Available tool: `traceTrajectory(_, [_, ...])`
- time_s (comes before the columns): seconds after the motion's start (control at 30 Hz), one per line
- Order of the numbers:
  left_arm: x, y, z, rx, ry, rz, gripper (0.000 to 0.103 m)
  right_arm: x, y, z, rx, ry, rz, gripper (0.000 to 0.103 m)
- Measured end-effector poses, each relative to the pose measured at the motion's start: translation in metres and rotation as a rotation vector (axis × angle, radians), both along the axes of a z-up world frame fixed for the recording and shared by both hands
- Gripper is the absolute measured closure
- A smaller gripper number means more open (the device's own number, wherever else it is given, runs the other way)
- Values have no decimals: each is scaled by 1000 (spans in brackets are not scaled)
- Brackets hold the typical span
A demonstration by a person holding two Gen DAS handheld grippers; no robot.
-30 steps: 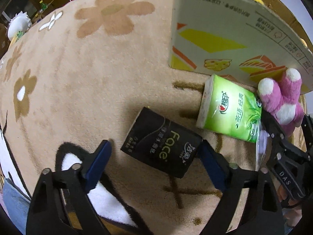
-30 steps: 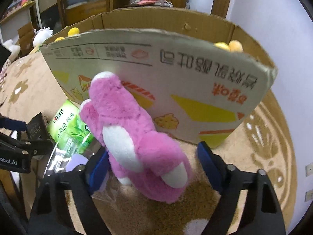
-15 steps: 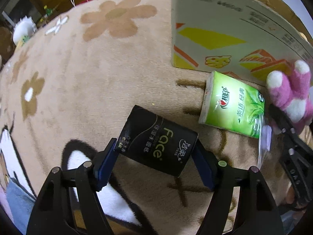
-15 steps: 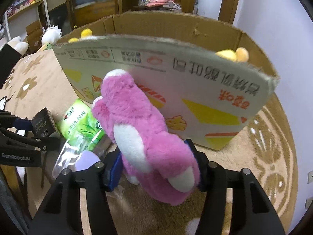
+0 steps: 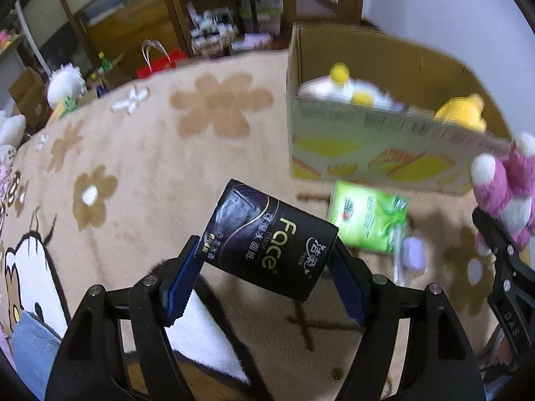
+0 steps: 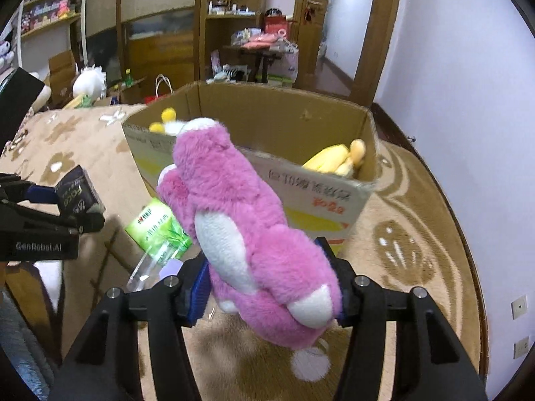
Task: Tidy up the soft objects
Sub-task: 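Lift the Face packet over the box with the left tool while the right tool carries the bunny there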
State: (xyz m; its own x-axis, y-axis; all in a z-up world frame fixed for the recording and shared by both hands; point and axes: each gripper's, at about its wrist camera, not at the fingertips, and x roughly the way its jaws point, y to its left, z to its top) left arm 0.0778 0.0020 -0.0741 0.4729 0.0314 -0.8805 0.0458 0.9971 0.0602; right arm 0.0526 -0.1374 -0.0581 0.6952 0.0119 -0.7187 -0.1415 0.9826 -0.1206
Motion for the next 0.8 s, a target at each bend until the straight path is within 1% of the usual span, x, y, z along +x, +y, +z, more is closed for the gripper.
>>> traceTrajectory(0.1, [-7, 4, 18, -8, -80, 2, 30, -8, -1, 11, 0, -36, 3, 43])
traceTrajectory(0.23, [-10, 5, 40, -1, -199, 1, 30, -16, -3, 26, 26, -74, 4, 45])
traceTrajectory(0.33, [-12, 4, 52, 1, -276, -1, 30, -18, -7, 35, 43, -106, -10, 45])
traceTrajectory(0.6, [-20, -4, 75, 24, -419, -18, 30, -15, -26, 54, 104, -187, -89, 45])
traceTrajectory(0.8, [-15, -10, 82, 20, -488, -24, 30, -4, -46, 61, 149, -230, -136, 44])
